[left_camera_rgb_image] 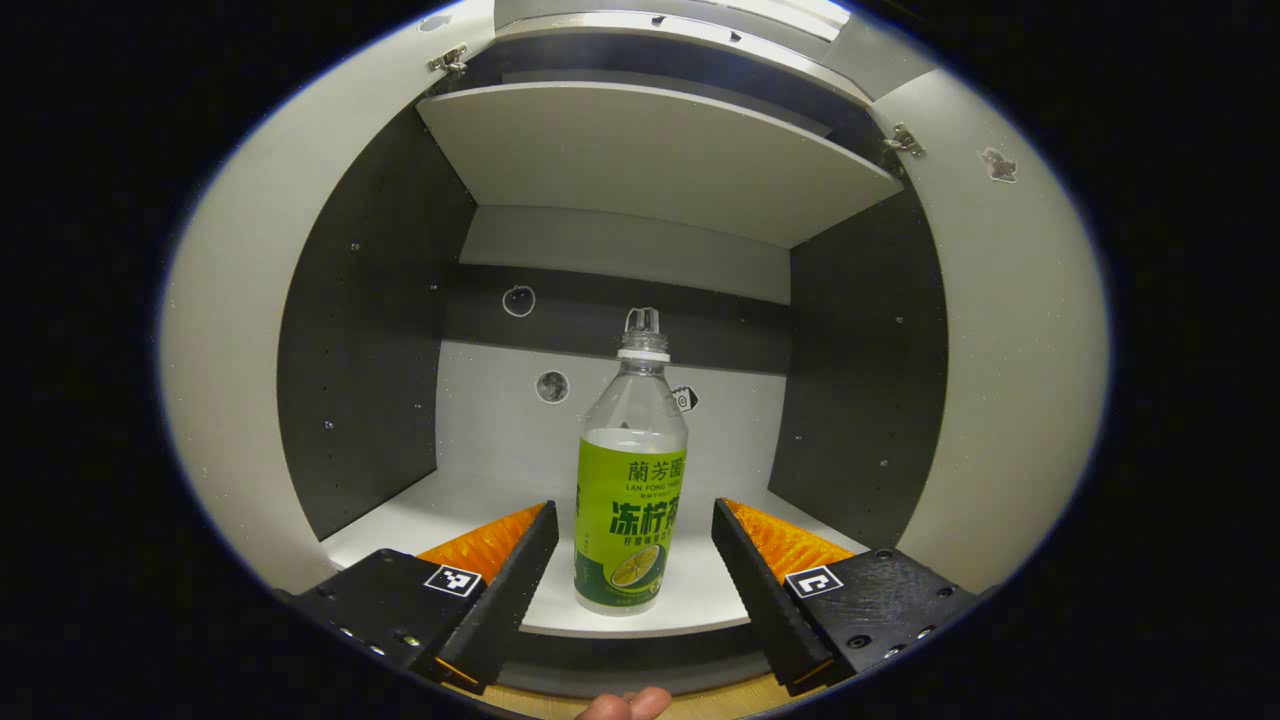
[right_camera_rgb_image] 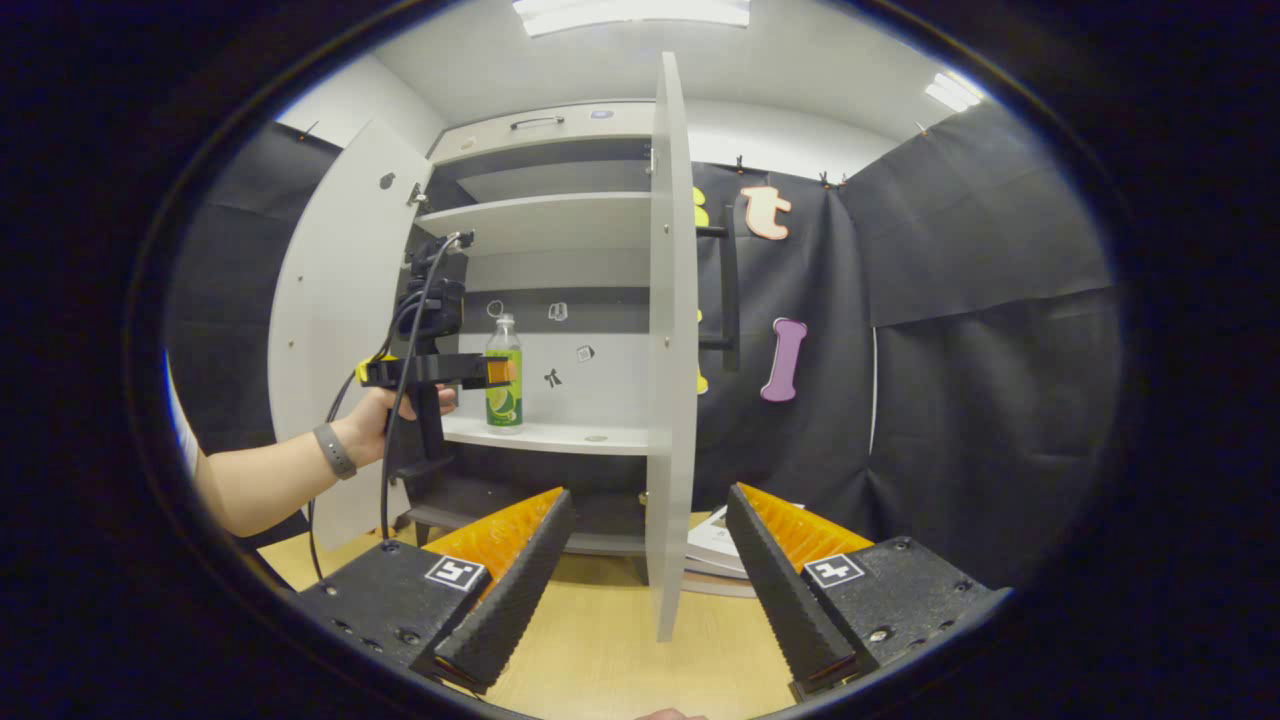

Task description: Grasp the bottle in the cabinet with the left hand and place it on the coaster, then close the right door with the right hand and the left door with the left hand.

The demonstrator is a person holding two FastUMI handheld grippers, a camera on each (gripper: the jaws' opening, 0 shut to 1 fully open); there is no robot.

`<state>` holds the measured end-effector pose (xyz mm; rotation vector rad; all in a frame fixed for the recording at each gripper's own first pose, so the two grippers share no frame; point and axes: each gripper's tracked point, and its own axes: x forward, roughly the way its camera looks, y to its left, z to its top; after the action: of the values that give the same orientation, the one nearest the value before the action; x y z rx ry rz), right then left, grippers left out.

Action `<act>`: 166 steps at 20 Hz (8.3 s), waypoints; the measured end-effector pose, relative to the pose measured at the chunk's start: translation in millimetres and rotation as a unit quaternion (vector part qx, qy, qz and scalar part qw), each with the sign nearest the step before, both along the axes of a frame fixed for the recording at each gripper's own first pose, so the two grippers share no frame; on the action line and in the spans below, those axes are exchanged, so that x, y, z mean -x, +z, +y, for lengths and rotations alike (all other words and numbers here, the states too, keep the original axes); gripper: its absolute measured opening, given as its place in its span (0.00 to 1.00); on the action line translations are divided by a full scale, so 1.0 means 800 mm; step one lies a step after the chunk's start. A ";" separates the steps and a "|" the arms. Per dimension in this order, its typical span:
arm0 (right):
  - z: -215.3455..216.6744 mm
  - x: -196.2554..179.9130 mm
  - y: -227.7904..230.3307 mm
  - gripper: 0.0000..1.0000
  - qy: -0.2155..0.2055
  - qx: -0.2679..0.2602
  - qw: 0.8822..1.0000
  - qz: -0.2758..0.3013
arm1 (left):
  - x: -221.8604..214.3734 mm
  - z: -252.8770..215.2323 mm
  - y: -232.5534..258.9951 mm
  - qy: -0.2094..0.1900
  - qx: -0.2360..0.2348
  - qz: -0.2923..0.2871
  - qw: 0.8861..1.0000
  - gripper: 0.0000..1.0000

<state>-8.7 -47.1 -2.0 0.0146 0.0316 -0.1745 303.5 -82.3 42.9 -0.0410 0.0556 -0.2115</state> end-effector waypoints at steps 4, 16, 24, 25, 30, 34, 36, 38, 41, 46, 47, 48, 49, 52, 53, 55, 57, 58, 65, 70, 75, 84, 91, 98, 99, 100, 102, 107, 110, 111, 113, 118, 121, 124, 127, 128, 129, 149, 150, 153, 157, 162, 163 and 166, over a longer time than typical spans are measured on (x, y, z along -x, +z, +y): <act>-0.007 0.000 -0.003 1.00 -0.008 -0.002 1.000 0.007 | -0.044 0.002 -0.014 0.023 -0.019 0.009 1.000 0.94; -0.010 0.003 0.002 1.00 0.006 -0.001 1.000 0.001 | -0.005 0.026 0.015 0.038 -0.027 -0.018 0.999 0.67; 0.021 0.009 0.022 0.99 0.055 -0.002 0.998 -0.027 | 0.132 0.064 0.041 0.025 -0.023 -0.044 0.998 0.68; 0.023 0.009 0.024 1.00 0.059 0.000 0.998 -0.028 | 0.153 0.070 0.027 0.032 -0.030 -0.042 0.998 0.67; 0.033 0.011 0.042 1.00 0.077 0.009 0.996 -0.036 | 0.254 0.060 -0.100 0.021 -0.024 -0.014 0.999 0.67; 0.035 0.011 0.052 1.00 0.073 0.026 0.996 -0.036 | 0.323 0.050 -0.225 0.042 -0.050 0.034 0.997 0.68; 0.039 0.012 0.053 1.00 0.073 0.031 0.996 -0.034 | 0.350 0.036 -0.268 0.033 -0.069 0.042 0.996 0.68; 0.044 0.013 0.052 1.00 0.078 0.037 0.996 -0.023 | 0.370 0.019 -0.300 0.019 -0.079 0.040 0.996 0.68; 0.050 0.011 0.059 1.00 0.083 0.050 0.995 -0.016 | 0.383 0.008 -0.324 0.017 -0.095 0.027 0.995 0.67; 0.067 0.010 0.055 1.00 0.093 0.051 0.994 -0.003 | 0.393 0.019 -0.360 0.041 -0.069 0.046 0.996 0.68; 0.071 0.008 0.056 1.00 0.097 0.053 0.994 -0.002 | 0.393 0.020 -0.368 0.040 -0.065 0.054 0.996 0.68; 0.072 0.007 0.053 1.00 0.103 0.050 0.993 0.004 | 0.393 0.020 -0.378 0.040 -0.060 0.066 0.995 0.68; 0.077 0.007 0.050 1.00 0.111 0.042 0.993 0.008 | 0.399 0.021 -0.383 0.041 -0.055 0.078 0.995 0.68; 0.078 0.006 0.049 1.00 0.114 0.027 0.993 0.011 | 0.400 0.024 -0.380 0.040 -0.066 0.060 0.995 0.69; 0.075 0.004 0.049 1.00 0.112 0.027 0.993 0.010 | 0.400 0.024 -0.382 0.039 -0.068 0.061 0.995 0.73; 0.071 0.003 0.049 1.00 0.108 0.027 0.994 0.010 | 0.403 0.021 -0.393 0.030 -0.065 0.077 0.994 0.76; 0.065 0.002 0.045 1.00 0.104 0.023 0.994 0.012 | 0.403 0.020 -0.393 0.025 -0.062 0.088 0.994 0.80; 0.063 0.002 0.044 1.00 0.103 0.019 0.994 0.012 | 0.402 0.022 -0.389 0.025 -0.064 0.089 0.994 0.86; 0.034 0.000 0.024 1.00 0.078 -0.009 0.997 0.015 | 0.418 0.030 -0.290 0.005 -0.051 0.047 0.998 0.97; 0.011 0.000 0.001 0.99 0.058 -0.020 0.998 0.020 | 0.416 0.022 -0.182 -0.009 -0.035 0.009 0.999 0.95; -0.011 -0.003 -0.021 0.99 0.043 -0.042 0.998 0.014 | 0.403 0.025 -0.115 0.002 0.002 0.003 1.000 0.97; -0.120 -0.039 0.054 1.00 -0.019 -0.070 0.997 -0.020 | 0.400 0.055 -0.109 0.043 -0.021 -0.001 0.999 0.95; -0.169 -0.102 0.116 0.98 -0.064 -0.056 0.995 -0.051 | 0.414 0.059 -0.116 0.045 -0.071 -0.006 0.996 0.95; -0.163 -0.099 0.148 0.98 -0.073 -0.009 0.994 -0.081 | 0.406 0.050 -0.115 0.039 -0.063 -0.006 0.997 0.95; -0.160 -0.099 0.149 0.98 -0.071 -0.008 0.994 -0.083 | 0.406 0.049 -0.115 0.038 -0.061 -0.008 0.997 0.95; -0.156 -0.099 0.149 0.93 -0.068 -0.005 0.994 -0.080 | 0.405 0.048 -0.114 0.037 -0.059 -0.009 0.998 0.95; -0.143 -0.099 0.152 0.98 -0.060 0.007 0.995 -0.079 | 0.405 0.054 -0.115 0.043 -0.057 -0.013 0.997 0.95; -0.085 -0.107 0.153 0.98 -0.018 0.030 0.996 -0.077 | 0.404 0.075 -0.125 0.057 -0.047 -0.001 0.997 0.95; -0.048 -0.120 0.154 0.98 0.020 0.036 0.996 -0.075 | 0.405 0.091 -0.124 0.065 -0.046 -0.001 0.997 0.95; -0.037 -0.125 0.153 0.93 0.031 0.034 0.996 -0.072 | 0.406 0.097 -0.125 0.068 -0.048 0.000 0.997 0.95; -0.018 -0.139 0.152 0.93 0.046 0.030 0.996 -0.070 | 0.411 0.109 -0.124 0.077 -0.052 0.000 0.996 0.95; 0.019 -0.179 0.152 0.98 0.075 0.032 0.994 -0.070 | 0.412 0.135 -0.122 0.092 -0.051 0.003 0.994 0.95; 0.023 -0.178 0.157 0.98 0.079 0.031 0.994 -0.074 | 0.412 0.146 -0.119 0.100 -0.053 0.003 0.994 0.95; 0.017 -0.162 0.158 0.99 0.073 0.040 0.994 -0.076 | 0.411 0.149 -0.114 0.102 -0.048 0.000 0.994 0.95; 0.008 -0.135 0.151 0.99 0.065 0.041 0.994 -0.079 | 0.410 0.146 -0.108 0.100 -0.037 0.000 0.994 0.95; 0.006 -0.123 0.147 0.98 0.062 0.037 0.994 -0.080 | 0.409 0.145 -0.105 0.099 -0.032 0.000 0.995 0.95; 0.003 -0.113 0.140 0.98 0.059 0.031 0.995 -0.079 | 0.407 0.141 -0.103 0.093 -0.024 0.002 0.995 0.95; 0.034 -0.005 -0.075 0.94 0.071 -0.028 0.995 0.063 | 0.401 0.235 -0.021 0.177 0.049 -0.006 0.983 0.95; 0.034 -0.007 -0.076 0.94 0.072 -0.029 0.995 0.066 | 0.400 0.272 -0.003 0.204 0.041 -0.016 0.978 0.95; 0.036 -0.009 -0.075 0.94 0.078 -0.035 0.994 0.065 | 0.387 0.376 0.057 0.281 0.037 -0.059 0.957 0.95; 0.028 -0.009 -0.072 0.94 0.075 -0.030 0.995 0.062 | 0.351 0.438 0.090 0.326 0.048 -0.063 0.942 0.95; 0.008 -0.007 -0.065 0.94 0.052 -0.025 0.997 0.053 | 0.309 0.439 0.101 0.327 0.013 -0.073 0.942 0.95; 0.003 -0.006 -0.066 0.94 0.047 -0.026 0.997 0.053 | 0.307 0.436 0.100 0.330 0.009 -0.074 0.941 0.95; -0.010 -0.008 -0.070 0.99 0.034 -0.029 0.997 0.057 | 0.306 0.438 0.105 0.343 0.004 -0.090 0.935 0.94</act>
<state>-2.4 -54.9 -57.6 0.0614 0.1502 -0.1059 58.6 268.0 126.6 -0.0475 -0.1435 0.4848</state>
